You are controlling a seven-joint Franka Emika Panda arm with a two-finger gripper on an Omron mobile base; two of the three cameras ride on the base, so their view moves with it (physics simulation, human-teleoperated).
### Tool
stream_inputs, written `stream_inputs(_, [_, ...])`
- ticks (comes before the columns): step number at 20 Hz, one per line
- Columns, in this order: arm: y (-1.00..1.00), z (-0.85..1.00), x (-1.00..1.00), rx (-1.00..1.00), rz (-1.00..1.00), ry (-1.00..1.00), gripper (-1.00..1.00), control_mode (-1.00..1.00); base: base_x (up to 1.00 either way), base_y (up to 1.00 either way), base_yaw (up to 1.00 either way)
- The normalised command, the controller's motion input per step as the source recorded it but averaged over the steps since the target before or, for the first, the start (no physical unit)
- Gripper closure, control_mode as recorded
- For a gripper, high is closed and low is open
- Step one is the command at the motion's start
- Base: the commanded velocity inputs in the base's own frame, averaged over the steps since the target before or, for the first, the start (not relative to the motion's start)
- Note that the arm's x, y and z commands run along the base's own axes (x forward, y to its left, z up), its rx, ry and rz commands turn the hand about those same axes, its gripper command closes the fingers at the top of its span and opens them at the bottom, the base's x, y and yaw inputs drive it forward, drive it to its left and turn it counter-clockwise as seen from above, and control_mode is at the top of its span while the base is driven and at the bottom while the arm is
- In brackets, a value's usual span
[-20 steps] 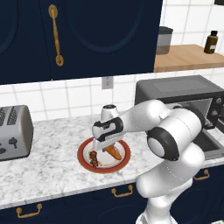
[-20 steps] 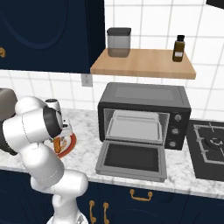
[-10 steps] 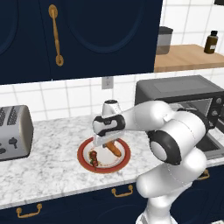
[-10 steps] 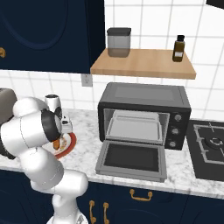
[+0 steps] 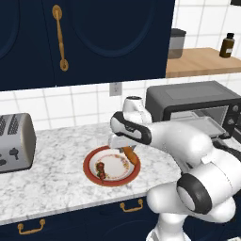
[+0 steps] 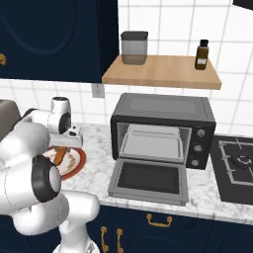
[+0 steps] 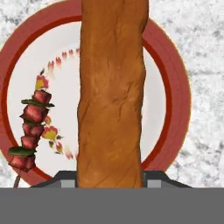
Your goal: Pick up the kebab skewer and baguette bread, and place them inside the toaster oven. Close the toaster oven door and start by setting the timer.
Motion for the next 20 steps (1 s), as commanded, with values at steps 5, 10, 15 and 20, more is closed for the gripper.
stream_inputs(5, [-0.12, 0.56, -0.68, 0.03, -0.36, 0.0, 1.0, -1.0, 0.0, 0.0, 0.0])
stream_inputs(10, [0.0, 0.63, -0.55, 0.0, -0.43, 0.0, 1.0, -1.0, 0.0, 0.0, 0.0])
stream_inputs(15, [-0.05, 0.68, -0.33, 0.02, -0.4, 0.0, 1.0, -1.0, 0.0, 0.0, 0.0])
stream_inputs(20, [-0.47, 0.36, -0.3, 0.07, -0.46, 0.0, 1.0, -1.0, 0.0, 0.0, 0.0])
